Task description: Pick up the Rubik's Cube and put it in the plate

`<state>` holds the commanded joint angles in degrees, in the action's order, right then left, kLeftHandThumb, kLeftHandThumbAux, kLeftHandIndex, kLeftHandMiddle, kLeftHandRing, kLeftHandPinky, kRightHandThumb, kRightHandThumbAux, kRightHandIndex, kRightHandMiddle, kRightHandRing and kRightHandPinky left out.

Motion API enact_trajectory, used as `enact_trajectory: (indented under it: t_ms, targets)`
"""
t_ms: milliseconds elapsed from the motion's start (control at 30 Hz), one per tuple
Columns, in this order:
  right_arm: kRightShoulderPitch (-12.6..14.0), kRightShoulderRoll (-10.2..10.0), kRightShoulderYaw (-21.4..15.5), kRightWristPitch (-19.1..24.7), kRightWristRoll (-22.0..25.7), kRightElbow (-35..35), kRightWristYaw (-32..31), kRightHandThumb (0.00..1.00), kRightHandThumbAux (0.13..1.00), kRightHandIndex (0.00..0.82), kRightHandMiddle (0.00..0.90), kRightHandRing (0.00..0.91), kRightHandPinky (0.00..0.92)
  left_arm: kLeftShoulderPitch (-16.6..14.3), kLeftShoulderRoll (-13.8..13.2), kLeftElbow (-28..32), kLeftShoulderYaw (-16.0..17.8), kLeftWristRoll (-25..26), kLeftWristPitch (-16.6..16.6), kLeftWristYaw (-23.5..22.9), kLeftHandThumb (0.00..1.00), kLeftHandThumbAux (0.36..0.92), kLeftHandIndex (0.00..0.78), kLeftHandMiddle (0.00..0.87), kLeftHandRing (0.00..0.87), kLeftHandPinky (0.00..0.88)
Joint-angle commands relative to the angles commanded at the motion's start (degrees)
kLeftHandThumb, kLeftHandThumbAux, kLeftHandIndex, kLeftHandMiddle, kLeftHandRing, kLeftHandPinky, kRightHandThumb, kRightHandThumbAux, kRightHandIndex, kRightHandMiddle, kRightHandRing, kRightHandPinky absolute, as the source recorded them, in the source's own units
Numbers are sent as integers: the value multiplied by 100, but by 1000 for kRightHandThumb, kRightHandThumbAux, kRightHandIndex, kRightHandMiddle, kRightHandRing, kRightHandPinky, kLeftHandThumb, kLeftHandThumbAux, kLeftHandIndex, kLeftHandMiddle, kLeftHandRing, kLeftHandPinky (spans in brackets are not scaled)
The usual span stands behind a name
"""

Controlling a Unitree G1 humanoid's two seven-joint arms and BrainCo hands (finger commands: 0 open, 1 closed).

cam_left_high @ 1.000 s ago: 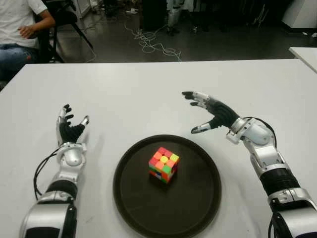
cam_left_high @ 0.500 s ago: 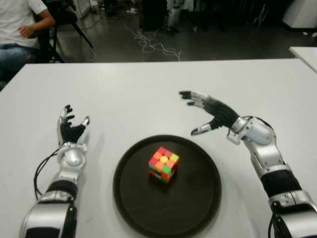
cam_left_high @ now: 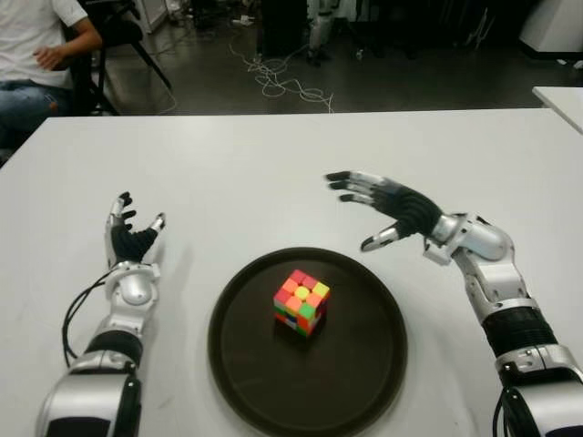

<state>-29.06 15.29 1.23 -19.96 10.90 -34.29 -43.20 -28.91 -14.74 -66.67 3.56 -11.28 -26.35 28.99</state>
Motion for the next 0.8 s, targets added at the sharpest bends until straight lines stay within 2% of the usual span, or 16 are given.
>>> enact_trajectory:
  t_ms: [67,200,333,400,500,667,800]
  targets:
    - [-199,-26,-125,-170,-149,-387,432,0,923,66,54,27,42,1,-9,-12,-9,-15,-11,16,179,727,110,172,189,227]
    - [-427,15,-314,-528,-371,-1108,1066,0,919,54,40,12,16,5,-14,-23,-14,-22,-36,28,188,715,112,176,196,235]
    - [-856,48,-596,-889,-434,-2485,1656,0,924,35,28,3,8,4,-10,-37,-7,-23,-58,42,193,715,113,180,200,243]
    - [-1078,47,-775,-861,-407,-3072,2080,0,927,23,22,1,8,-2,-12,-40,3,-12,-64,37,196,718,115,186,208,259]
    - [-1132,-18,-1036,-903,-262,-3304,2539,0,936,13,14,0,10,-2,-21,-40,-2,-18,-50,32,202,720,117,188,210,263]
    - [-1125,-200,-1283,-1098,-270,-3502,3248,0,941,2,3,0,8,2,-37,-38,-3,-15,-15,-2,187,718,111,186,206,254]
    - [-1215,-269,-1450,-1081,-261,-3608,3614,0,930,3,0,0,2,0,-39,-45,-5,-10,-13,-14,179,710,108,187,204,236]
